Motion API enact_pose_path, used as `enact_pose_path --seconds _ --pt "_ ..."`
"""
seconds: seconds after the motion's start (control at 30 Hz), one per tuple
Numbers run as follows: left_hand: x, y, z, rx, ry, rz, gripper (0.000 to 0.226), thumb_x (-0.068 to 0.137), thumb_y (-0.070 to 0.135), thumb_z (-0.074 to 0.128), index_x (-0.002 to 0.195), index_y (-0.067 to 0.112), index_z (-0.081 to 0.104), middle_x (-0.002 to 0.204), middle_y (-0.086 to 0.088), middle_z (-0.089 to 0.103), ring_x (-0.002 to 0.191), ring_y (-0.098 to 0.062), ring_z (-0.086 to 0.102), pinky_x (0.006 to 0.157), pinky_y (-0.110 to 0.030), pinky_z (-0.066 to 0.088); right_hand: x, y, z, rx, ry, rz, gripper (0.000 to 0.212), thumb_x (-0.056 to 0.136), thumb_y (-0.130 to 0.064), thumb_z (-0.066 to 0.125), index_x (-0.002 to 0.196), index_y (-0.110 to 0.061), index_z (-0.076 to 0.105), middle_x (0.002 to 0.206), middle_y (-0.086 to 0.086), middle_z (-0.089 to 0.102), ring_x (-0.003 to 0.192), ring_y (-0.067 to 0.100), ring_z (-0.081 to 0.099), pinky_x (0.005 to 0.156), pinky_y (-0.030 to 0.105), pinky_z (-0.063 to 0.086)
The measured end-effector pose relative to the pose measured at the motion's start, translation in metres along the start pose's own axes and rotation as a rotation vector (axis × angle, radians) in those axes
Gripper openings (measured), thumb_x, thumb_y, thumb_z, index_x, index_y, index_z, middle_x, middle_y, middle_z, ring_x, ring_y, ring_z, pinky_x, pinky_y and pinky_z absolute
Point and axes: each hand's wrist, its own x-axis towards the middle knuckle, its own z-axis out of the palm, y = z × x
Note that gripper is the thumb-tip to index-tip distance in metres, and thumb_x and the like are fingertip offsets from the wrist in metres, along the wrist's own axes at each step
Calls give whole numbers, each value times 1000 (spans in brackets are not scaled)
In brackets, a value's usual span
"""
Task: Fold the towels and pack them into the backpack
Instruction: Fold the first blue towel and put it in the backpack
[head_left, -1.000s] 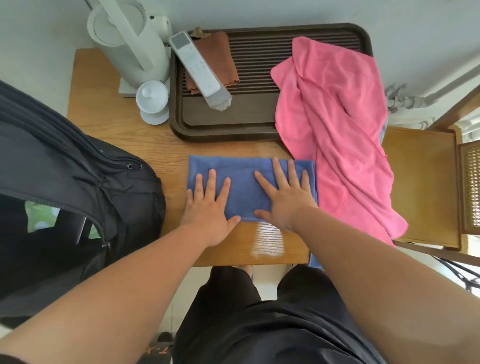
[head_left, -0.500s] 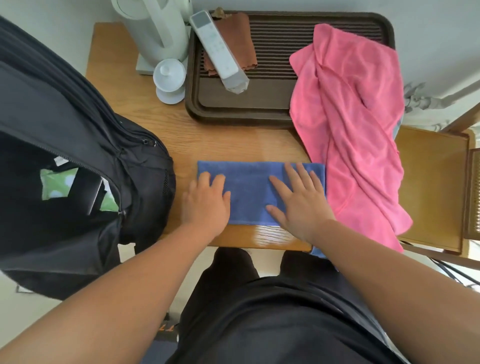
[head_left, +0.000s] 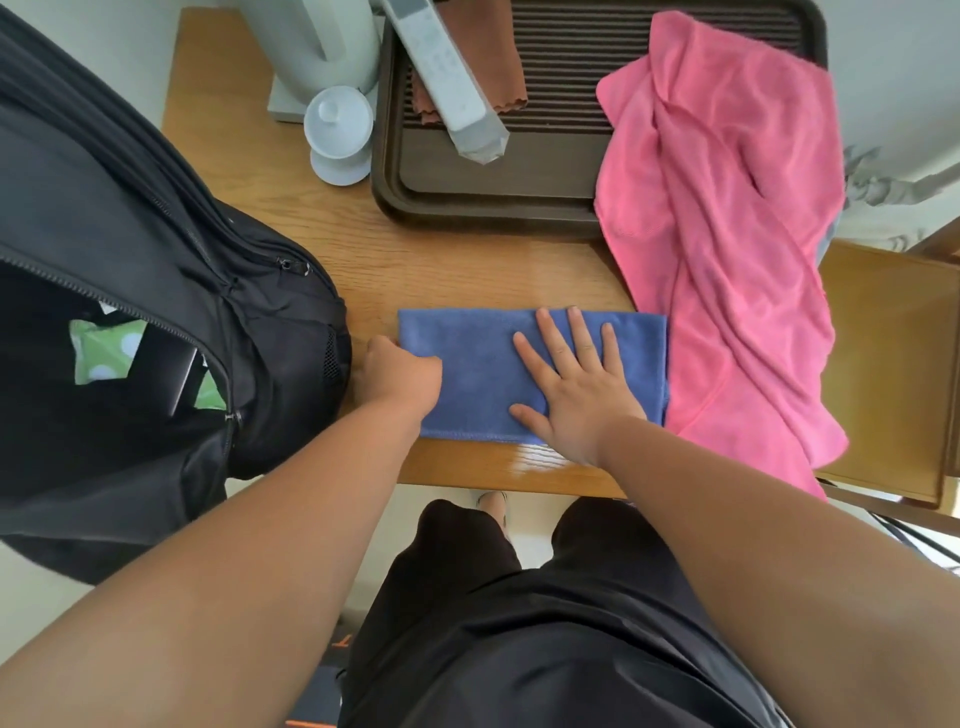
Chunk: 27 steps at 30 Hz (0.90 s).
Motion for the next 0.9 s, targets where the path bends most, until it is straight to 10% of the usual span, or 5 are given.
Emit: enact_pose_path --seconds 0.27,0.47,0.6,0.7,0.9 --pt "-24 3 -13 -215 -167 110 25 84 11 60 109 14 57 100 -4 63 83 -22 60 62 -29 47 5 -6 -22 27 -188 -3 87 93 -74 22 153 -33 -27 160 2 -36 146 34 -33 119 62 -9" --pt "-44 10 -26 -517 -253 162 49 83 7 70 127 22 53 109 2 68 100 -19 68 89 -42 57 12 -16 -44 79 -249 -74 90 95 -64 42 157 -32 -15 163 -1 -30 149 33 -27 121 60 -6" --pt "-61 30 -20 -442 -229 330 47 87 11 72 127 25 52 102 -1 66 94 -18 67 82 -38 57 7 -4 -53 418 -71 -102 66 97 -40 54 156 -22 29 167 2 10 154 30 3 123 48 12" --pt "-77 48 1 -353 -190 418 38 83 11 72 114 25 55 90 0 63 83 -20 65 77 -44 56 -12 23 -50 595 155 0 39 94 -24 59 131 -16 62 134 8 55 128 32 47 105 41 39" --pt "-104 79 68 -130 -91 519 33 80 4 63 107 22 56 91 2 67 81 -19 63 61 -27 45 -39 75 -40 1171 0 340 36 94 -11 53 129 -15 62 113 2 68 107 23 65 98 39 50"
